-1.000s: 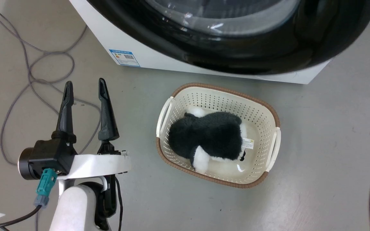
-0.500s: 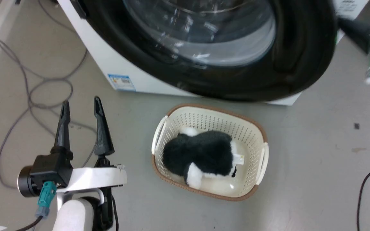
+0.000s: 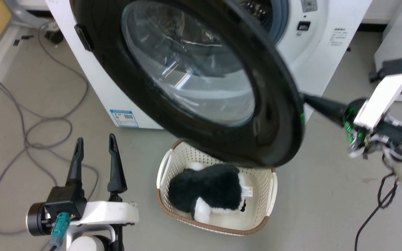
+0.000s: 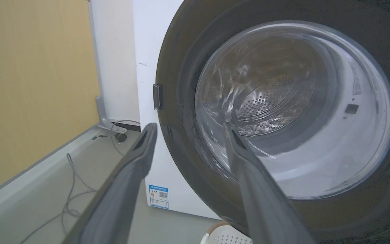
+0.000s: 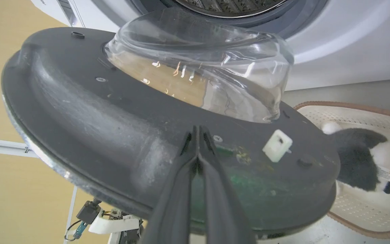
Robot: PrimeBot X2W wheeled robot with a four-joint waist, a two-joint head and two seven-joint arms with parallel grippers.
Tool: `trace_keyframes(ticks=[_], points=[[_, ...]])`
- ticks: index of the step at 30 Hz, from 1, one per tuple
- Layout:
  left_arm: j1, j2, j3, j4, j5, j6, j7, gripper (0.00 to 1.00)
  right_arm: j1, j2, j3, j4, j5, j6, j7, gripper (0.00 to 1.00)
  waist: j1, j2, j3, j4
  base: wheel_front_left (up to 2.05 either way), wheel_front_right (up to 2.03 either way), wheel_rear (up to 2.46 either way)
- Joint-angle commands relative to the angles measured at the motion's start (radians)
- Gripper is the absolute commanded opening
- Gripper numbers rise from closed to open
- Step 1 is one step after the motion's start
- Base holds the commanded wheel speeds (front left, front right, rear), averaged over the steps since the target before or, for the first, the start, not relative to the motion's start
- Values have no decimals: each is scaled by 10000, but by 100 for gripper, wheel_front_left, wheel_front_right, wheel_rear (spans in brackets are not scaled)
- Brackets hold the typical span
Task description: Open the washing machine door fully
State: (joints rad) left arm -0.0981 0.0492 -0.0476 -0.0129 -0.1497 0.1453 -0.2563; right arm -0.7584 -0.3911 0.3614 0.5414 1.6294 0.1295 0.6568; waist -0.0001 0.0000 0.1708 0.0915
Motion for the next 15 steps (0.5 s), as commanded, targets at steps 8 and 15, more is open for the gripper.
trace_keyframes(ticks=[8,15], points=[[398,10,-31,358,541,129,-55,100,1695,417,204,-1906,323,12,201,0,1,0,-517,-70,0,0,0],[627,10,17,742,901,159,-55,100,2720,804,718,-3512,69,12,162,0,1,0,-744,-79,0,0,0]])
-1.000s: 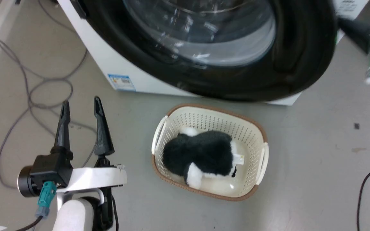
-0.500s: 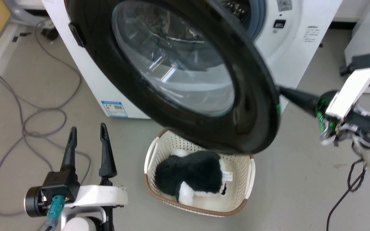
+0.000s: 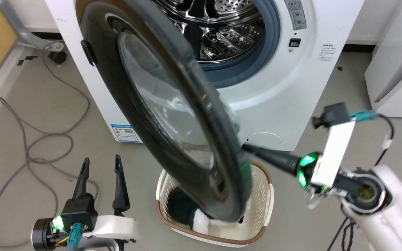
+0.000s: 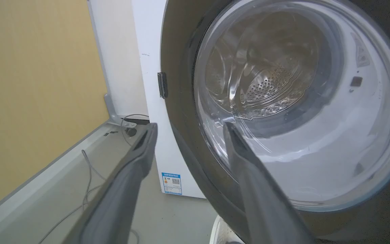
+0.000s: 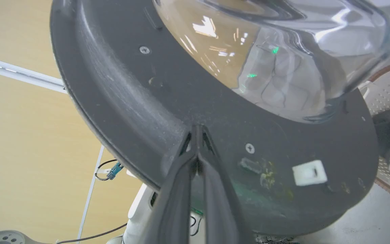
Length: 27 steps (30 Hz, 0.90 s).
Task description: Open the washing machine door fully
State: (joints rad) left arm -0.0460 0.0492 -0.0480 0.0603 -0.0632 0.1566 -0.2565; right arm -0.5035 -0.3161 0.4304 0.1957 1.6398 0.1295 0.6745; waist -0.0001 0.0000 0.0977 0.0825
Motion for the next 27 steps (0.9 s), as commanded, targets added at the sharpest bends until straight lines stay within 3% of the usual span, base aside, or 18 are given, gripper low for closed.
trace_keyframes(ticks=[1,17,20,23,26,27], points=[[118,10,20,47,52,45,-53,100,284,96,141,-227,-85,12,28,0,1,0,-38,23,0,0,0],[397,10,134,306,-43,122,-53,100,1579,991,1488,-1490,-697,12,39,0,1,0,-374,-61,0,0,0],[502,10,211,334,-90,98,-53,100,1567,1068,1001,-1674,-1360,12,-1179,0,1,0,-511,-165,0,0,0],[648,10,280,379,-137,85,-53,100,1542,1139,397,-2063,-2306,12,-3056,0,1,0,-707,-283,0,0,0],[753,10,395,384,-217,90,-53,100,1447,799,47,-2301,-3831,12,-5188,0,1,0,-819,-418,0,0,0],[753,10,395,384,-217,90,-53,100,1447,799,47,-2301,-3831,12,-5188,0,1,0,-819,-418,0,0,0]])
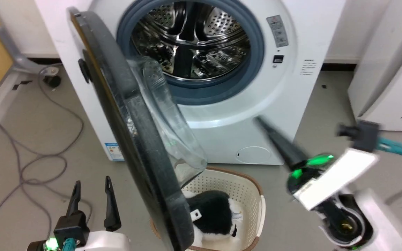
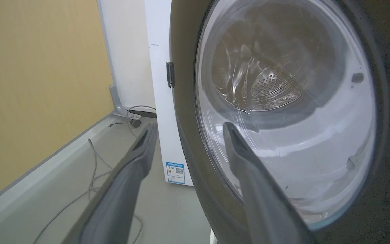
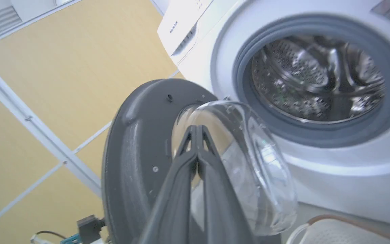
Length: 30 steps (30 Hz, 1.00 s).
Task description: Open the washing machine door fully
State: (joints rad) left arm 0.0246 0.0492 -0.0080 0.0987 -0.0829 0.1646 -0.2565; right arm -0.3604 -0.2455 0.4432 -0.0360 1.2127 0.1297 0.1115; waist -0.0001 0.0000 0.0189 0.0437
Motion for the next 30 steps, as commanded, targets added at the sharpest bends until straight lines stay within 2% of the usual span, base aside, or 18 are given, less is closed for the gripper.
trace_keyframes(ticks=[1,4,6,8,15,19,21,29,30], points=[[70,10,38,-2,-37,11,-53,100,-65,-208,-2,-40,-394,10,-317,0,1,0,-64,-78,0,0,0],[163,10,159,-33,-66,41,-53,100,-90,-816,160,271,-2566,10,-2774,0,1,0,-178,-242,0,0,0],[246,10,252,-63,-71,52,-53,100,-44,-1001,129,651,-3797,10,-3523,0,1,0,-249,-368,0,0,0],[321,10,334,-106,-72,59,-53,100,63,-1057,-176,891,-5221,10,-3702,0,1,0,-288,-470,0,0,0],[423,10,454,-228,-62,56,-53,100,1432,-97,-2178,62,-9114,10,-3729,0,1,0,-293,-685,0,0,0],[443,10,402,-318,4,25,-53,100,2407,404,-3108,-112,-9918,10,-3730,0,1,0,-310,-723,0,0,0],[481,10,400,-369,21,30,-53,100,2864,708,-3438,-63,-9957,10,-3731,0,1,0,-328,-746,0,0,0],[488,10,298,-427,111,5,-53,100,4069,1327,-3702,676,-10034,10,-3732,0,1,0,-374,-716,0,0,0],[482,10,289,-425,122,-4,-53,100,4161,1401,-3742,713,-10078,10,-3732,39,1,0,-376,-703,0,0,0]])
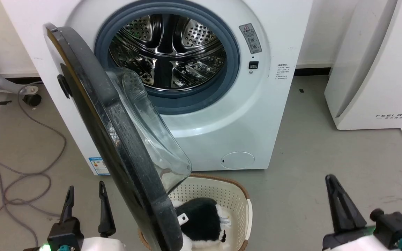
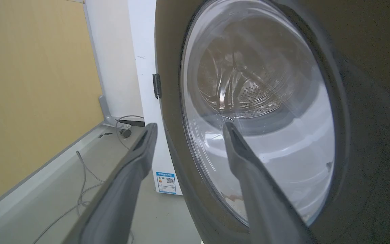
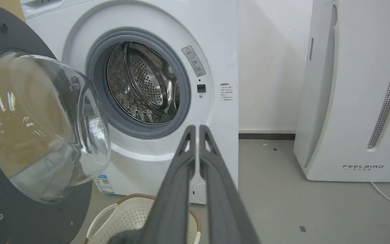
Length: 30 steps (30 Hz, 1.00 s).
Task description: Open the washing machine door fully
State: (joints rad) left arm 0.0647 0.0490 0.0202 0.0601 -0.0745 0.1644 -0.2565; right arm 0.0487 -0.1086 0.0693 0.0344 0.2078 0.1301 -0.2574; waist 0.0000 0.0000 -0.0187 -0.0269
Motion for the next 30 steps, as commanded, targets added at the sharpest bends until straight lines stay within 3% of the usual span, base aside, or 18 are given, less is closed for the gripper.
trace_keyframes(ticks=[1,8,9,10,11,16,22,24,30], points=[[71,12,-9,-38,54,-7,-53,100,158,96,-35,52,-97,6,-42,100,0,0,-2,16,0,0,0],[61,12,-16,-149,27,-39,-53,100,398,406,-210,-38,-486,6,-43,100,0,0,-5,59,0,0,0],[62,12,10,-160,6,5,-53,95,421,434,-234,-36,-518,6,-43,100,0,0,-11,71,0,0,0],[59,12,35,-194,13,57,-53,20,449,458,-253,-15,-550,6,-43,100,0,0,-20,87,0,0,0],[61,12,41,-226,-2,81,-53,0,468,476,-268,-11,-599,6,-43,100,0,0,-30,107,0,0,0],[-199,12,202,-916,42,108,-53,0,569,543,-506,-280,-747,6,-43,100,0,0,-48,279,0,0,0],[-797,41,166,-2578,417,-204,-53,0,737,575,-590,-524,-813,6,-43,100,0,0,-92,437,0,0,0],[-1093,37,-415,-3888,642,-484,-53,0,798,580,-591,-623,-432,6,-43,100,0,0,-122,501,0,0,0],[-1172,45,-2064,-4880,1142,-945,-53,0,900,582,-544,-643,-423,6,-43,100,0,0,-192,648,0,0,0]])
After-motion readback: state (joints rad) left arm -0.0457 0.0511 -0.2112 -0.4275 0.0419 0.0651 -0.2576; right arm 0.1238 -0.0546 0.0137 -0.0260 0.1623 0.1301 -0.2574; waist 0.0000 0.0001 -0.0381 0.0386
